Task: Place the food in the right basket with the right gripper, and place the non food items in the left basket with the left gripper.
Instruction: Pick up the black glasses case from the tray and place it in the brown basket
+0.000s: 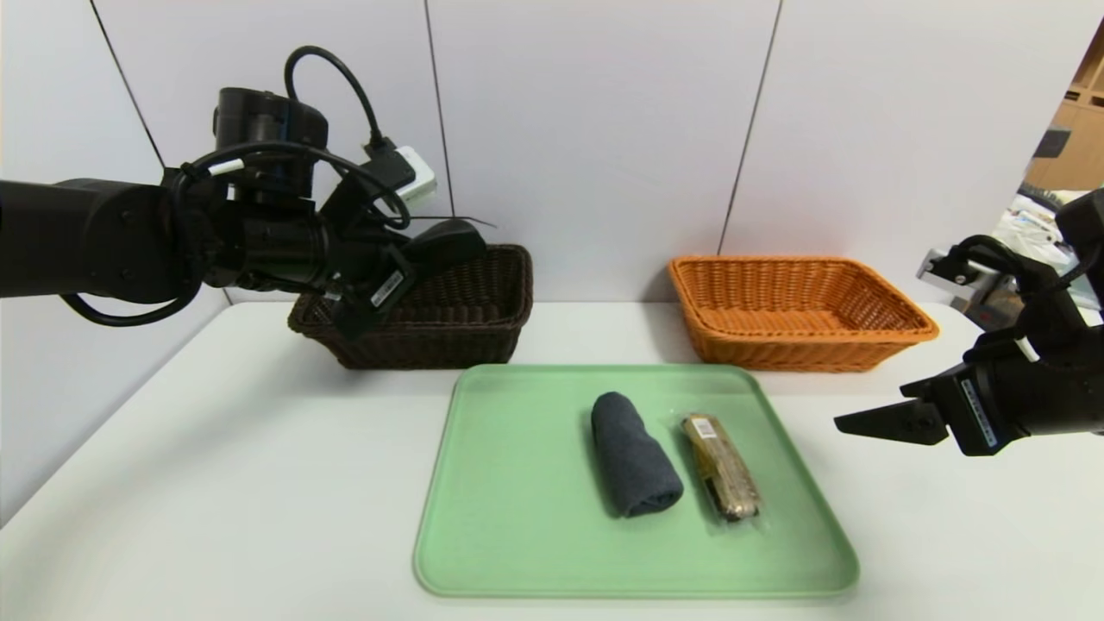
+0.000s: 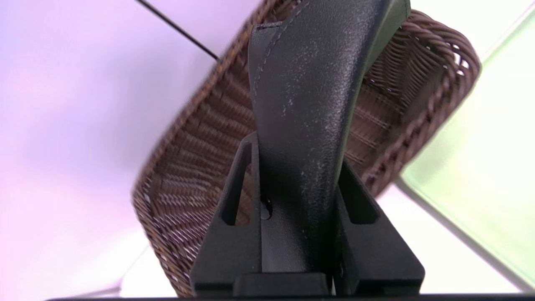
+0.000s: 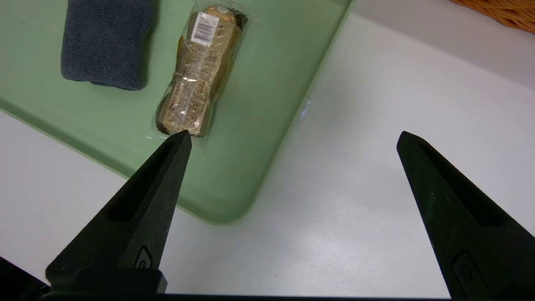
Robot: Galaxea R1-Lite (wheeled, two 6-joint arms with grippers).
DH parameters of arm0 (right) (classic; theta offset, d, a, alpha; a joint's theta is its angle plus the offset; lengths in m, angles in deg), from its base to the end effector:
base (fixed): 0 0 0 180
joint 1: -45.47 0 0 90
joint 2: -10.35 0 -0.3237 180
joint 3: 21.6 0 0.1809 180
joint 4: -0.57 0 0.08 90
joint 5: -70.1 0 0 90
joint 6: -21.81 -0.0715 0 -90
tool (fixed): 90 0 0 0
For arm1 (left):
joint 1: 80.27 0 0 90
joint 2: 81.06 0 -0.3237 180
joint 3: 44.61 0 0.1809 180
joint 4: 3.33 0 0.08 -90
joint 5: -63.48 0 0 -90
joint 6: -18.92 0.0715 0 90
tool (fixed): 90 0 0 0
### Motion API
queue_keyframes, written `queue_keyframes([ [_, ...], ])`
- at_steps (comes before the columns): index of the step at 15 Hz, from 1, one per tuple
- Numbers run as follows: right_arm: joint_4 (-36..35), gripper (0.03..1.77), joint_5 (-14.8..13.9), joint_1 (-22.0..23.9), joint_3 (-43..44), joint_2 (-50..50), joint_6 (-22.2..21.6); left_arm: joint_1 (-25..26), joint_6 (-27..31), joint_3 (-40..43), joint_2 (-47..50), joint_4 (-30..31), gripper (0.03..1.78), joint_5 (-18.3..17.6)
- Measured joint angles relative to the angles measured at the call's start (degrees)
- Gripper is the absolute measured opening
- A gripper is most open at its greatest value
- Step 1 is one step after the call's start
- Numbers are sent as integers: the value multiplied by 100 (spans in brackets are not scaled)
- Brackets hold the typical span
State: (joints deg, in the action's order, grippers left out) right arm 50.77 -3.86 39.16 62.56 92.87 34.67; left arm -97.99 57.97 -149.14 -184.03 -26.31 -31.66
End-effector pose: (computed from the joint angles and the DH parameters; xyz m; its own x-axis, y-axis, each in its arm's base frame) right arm 0.2335 0.0457 0.2146 0.6018 0.3445 -0.7205 -0.4460 0.8934 0.0546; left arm 0.3736 -0.1261 0.2651 0.8559 -0.3675 -0.3637 0.5163 0.6470 0.5611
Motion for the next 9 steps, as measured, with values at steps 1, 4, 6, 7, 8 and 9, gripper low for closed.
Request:
queue_keyframes([
  [1, 0, 170, 2, 0, -13, 2, 1, 17, 49, -140, -77, 40, 45, -11],
  [4, -5, 170, 2, -2, -49, 6, -2, 50, 435, -616, -395, 73, 45, -20],
  [6, -5, 170, 2, -2, -57, 6, -2, 98, 909, -817, -638, 74, 45, -26],
  [7, -2, 170, 2, 2, -82, 6, -5, 117, 1085, -890, -756, 77, 45, -26],
  [8, 4, 170, 0, 0, -121, 2, -2, 141, 1262, -976, -885, 77, 45, -28],
  [9, -7, 170, 0, 0, -160, -5, -2, 174, 1408, -1058, -1006, 79, 43, -30],
])
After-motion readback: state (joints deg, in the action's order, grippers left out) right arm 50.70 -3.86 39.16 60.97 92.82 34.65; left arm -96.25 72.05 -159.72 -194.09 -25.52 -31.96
